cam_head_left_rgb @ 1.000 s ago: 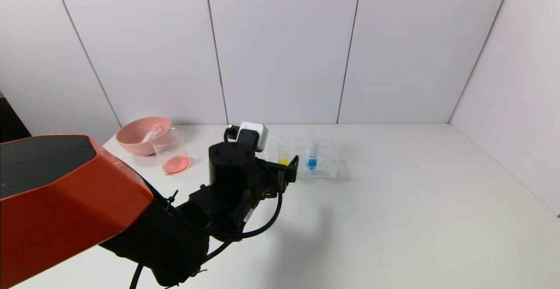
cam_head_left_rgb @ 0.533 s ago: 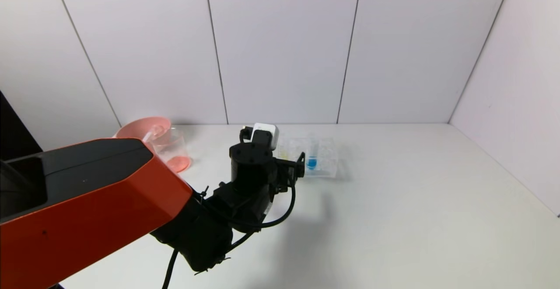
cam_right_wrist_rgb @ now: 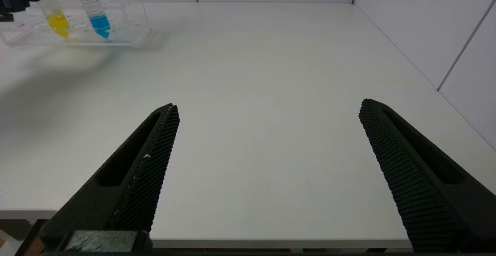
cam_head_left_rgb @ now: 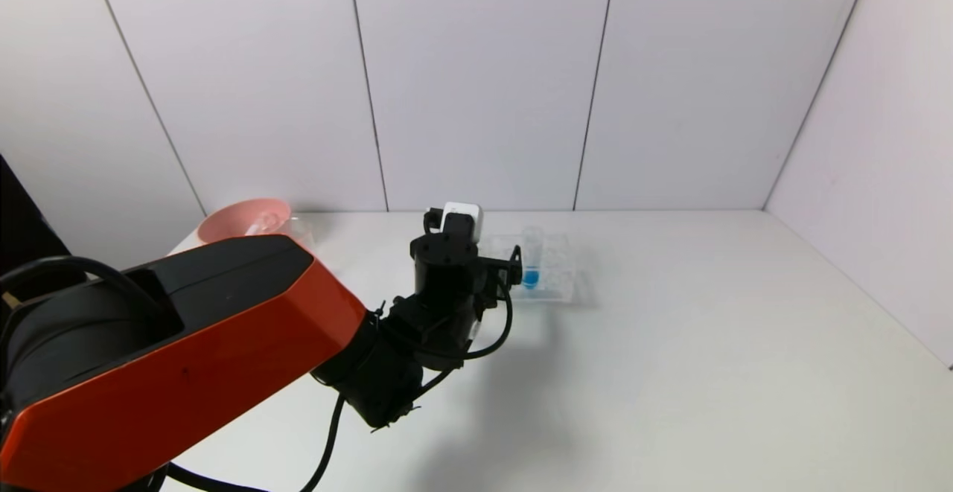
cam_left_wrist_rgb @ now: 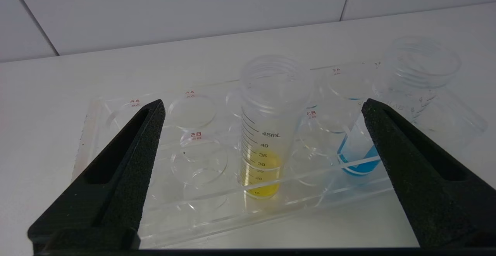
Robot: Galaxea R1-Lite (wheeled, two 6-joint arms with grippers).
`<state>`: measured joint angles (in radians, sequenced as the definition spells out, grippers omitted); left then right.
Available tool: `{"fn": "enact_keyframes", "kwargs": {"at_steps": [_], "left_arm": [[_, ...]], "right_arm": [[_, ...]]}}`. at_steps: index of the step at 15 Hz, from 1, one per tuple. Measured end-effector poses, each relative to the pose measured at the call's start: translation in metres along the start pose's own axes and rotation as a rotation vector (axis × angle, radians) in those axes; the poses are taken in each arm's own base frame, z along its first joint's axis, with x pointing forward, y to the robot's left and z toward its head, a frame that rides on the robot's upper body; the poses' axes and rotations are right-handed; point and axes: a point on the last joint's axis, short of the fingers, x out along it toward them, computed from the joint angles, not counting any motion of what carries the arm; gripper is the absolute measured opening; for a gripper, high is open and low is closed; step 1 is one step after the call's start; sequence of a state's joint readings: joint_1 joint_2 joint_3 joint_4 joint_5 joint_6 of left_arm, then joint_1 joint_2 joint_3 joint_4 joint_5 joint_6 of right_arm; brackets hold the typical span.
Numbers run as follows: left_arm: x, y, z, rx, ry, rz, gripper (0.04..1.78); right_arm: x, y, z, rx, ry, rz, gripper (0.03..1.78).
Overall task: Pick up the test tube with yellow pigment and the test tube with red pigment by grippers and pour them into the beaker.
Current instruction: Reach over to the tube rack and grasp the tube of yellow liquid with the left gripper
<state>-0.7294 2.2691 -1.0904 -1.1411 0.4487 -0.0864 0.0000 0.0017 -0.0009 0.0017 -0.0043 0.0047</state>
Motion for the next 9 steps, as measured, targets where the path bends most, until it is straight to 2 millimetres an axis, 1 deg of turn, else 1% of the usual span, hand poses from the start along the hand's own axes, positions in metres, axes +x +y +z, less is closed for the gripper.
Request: {"fn": "enact_keyframes", "kwargs": {"at_steps": [4, 9], "left_arm": [[0.01, -0.004, -0.002, -0.001, -0.001, -0.003, 1.77], [0.016, -0.007, -0.003, 0.004, 0.013, 0.001, 1.77]], "right_arm": [[0.0, 0.0, 0.0, 0.0, 0.0, 0.0, 1.7], [0.0, 0.0, 0.0, 0.0, 0.0, 0.0, 1.7]]}}
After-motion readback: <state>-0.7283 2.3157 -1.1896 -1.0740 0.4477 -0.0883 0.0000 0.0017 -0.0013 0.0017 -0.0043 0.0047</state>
